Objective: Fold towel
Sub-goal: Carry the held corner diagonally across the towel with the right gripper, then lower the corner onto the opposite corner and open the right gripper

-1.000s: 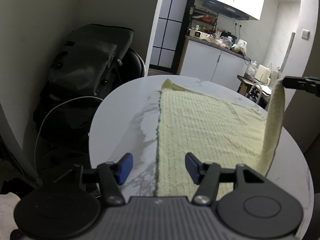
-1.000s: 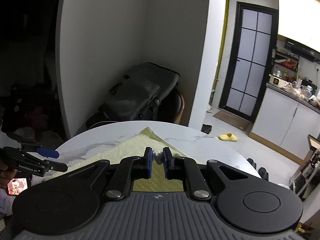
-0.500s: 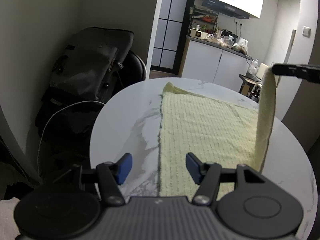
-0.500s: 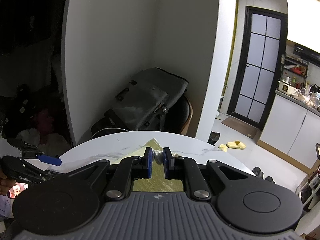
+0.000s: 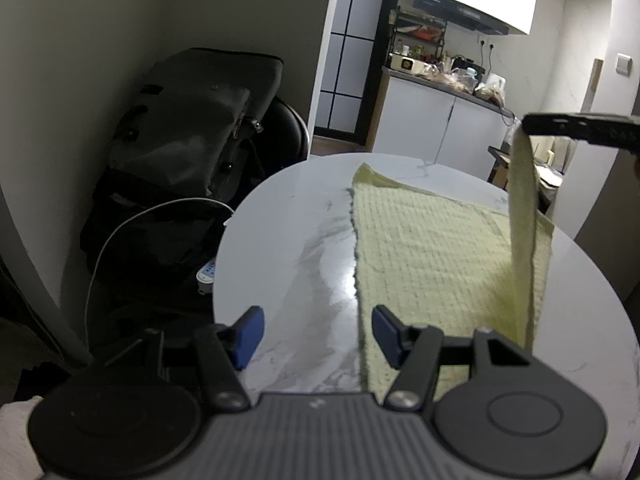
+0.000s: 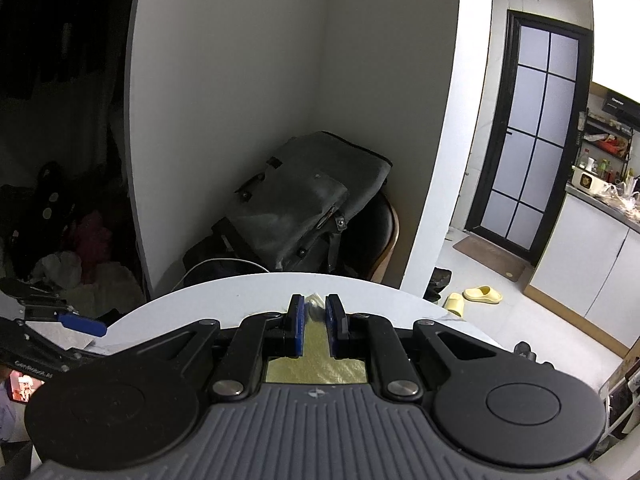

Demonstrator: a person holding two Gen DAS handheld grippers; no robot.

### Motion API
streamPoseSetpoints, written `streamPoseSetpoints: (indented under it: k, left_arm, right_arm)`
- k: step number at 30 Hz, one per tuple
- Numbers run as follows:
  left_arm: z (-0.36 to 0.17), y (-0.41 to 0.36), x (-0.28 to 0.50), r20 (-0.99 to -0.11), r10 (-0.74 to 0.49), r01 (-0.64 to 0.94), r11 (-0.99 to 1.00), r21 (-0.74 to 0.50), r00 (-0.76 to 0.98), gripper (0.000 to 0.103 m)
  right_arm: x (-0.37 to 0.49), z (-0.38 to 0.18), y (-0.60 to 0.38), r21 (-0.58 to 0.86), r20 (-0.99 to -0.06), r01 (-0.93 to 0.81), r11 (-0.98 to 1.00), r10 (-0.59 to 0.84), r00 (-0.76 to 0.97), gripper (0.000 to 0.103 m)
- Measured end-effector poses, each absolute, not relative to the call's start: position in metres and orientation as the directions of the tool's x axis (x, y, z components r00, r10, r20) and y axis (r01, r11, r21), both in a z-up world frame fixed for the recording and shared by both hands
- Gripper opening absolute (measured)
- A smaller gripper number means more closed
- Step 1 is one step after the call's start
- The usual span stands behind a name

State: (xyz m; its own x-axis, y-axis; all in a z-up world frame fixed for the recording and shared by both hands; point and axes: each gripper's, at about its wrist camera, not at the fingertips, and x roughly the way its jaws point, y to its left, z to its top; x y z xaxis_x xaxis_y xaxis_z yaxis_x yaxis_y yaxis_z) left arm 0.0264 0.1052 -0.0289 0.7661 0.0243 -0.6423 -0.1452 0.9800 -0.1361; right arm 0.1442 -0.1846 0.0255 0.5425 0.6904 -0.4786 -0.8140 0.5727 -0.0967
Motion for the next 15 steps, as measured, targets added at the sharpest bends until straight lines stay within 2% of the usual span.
streamPoseSetpoints:
  k: [15]
  left_arm:
    - [-0.031,0.109,0.032,-0.656,0.044,-0.175,0.975,-0.135,0.753,0.063]
  right_arm:
    - [0.18,0.01,-0.152,-0.057,-0.502,-0.838,0.543,0.71,0.494,0.01]
